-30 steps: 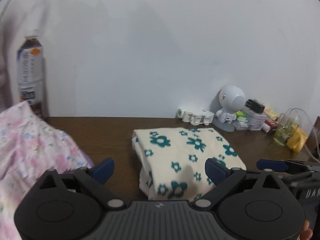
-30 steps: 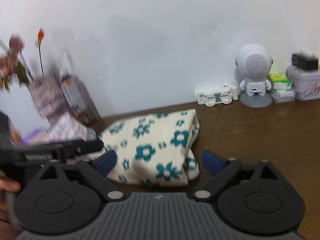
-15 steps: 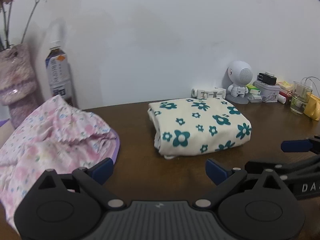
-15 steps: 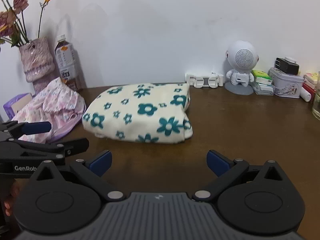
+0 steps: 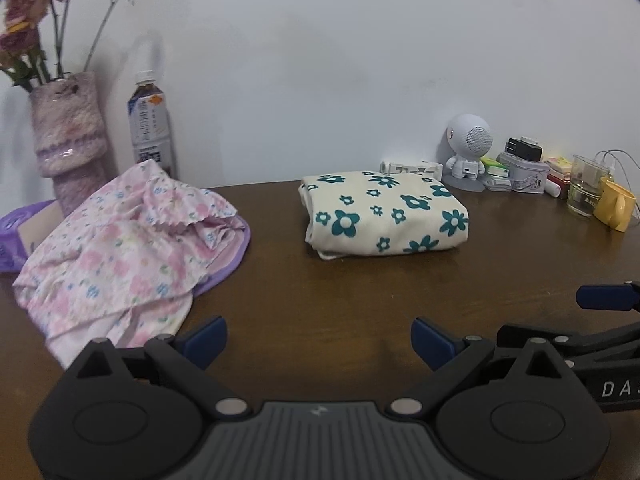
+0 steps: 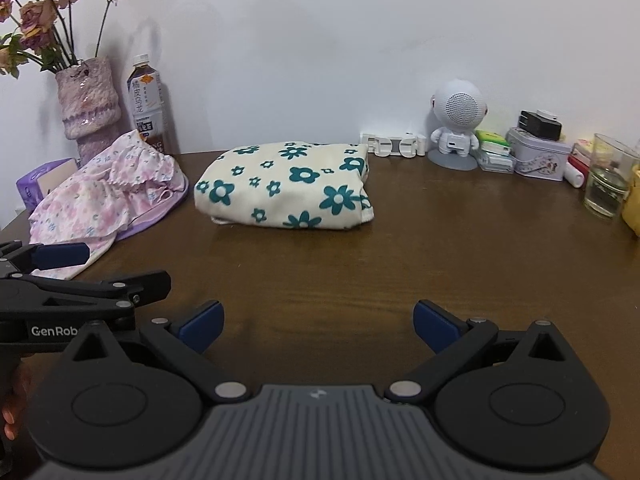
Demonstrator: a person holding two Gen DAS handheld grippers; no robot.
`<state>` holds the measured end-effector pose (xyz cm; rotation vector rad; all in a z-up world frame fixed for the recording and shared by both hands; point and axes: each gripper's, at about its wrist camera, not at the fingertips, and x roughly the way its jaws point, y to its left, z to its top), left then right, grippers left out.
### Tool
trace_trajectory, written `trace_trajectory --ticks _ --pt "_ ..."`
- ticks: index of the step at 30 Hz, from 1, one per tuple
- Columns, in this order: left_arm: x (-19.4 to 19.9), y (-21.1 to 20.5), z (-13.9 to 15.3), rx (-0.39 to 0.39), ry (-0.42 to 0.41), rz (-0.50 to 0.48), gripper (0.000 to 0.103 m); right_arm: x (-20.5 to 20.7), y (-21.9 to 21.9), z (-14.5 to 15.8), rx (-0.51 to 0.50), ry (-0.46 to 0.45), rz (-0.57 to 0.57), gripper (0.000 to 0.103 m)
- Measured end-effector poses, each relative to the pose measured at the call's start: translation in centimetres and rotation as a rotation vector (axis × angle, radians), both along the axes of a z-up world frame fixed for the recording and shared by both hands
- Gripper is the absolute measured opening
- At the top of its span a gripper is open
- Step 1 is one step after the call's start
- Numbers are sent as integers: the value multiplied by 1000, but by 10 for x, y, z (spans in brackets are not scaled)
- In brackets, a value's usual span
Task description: Fold clothes
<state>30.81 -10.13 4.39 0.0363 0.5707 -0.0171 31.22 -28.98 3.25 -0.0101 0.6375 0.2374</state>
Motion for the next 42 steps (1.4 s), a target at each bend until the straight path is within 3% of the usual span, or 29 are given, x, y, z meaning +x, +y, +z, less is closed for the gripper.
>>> trace_trajectory --ticks 28,42 --pt "-197 -19 -4 68 -45 -22 99 -189 -10 -1 20 -13 -2 103" --pt "-256 -7 -17 27 -22 -39 99 -254 -6 -17 34 -27 -18 103"
